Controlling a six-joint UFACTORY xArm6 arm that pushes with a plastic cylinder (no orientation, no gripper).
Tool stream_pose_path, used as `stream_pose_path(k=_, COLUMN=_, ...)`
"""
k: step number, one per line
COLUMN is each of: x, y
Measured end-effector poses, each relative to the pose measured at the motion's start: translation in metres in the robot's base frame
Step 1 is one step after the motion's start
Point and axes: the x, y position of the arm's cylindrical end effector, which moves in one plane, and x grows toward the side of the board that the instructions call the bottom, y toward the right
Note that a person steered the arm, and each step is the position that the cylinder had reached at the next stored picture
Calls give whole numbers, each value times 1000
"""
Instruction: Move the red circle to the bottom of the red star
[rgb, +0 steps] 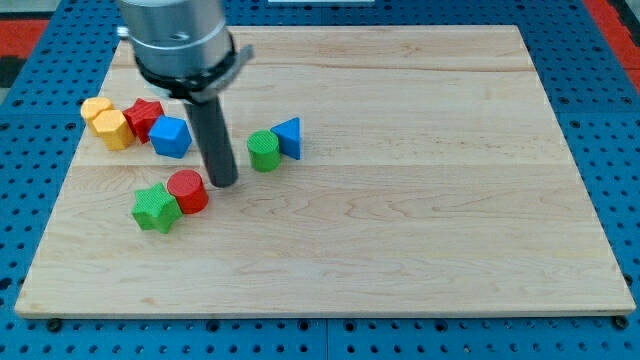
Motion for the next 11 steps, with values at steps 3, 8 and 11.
stream_pose_path(k=3, x=65, y=2)
stream_pose_path(k=8, x=-15, y=-65)
stream_pose_path(k=11, x=-22, y=-28)
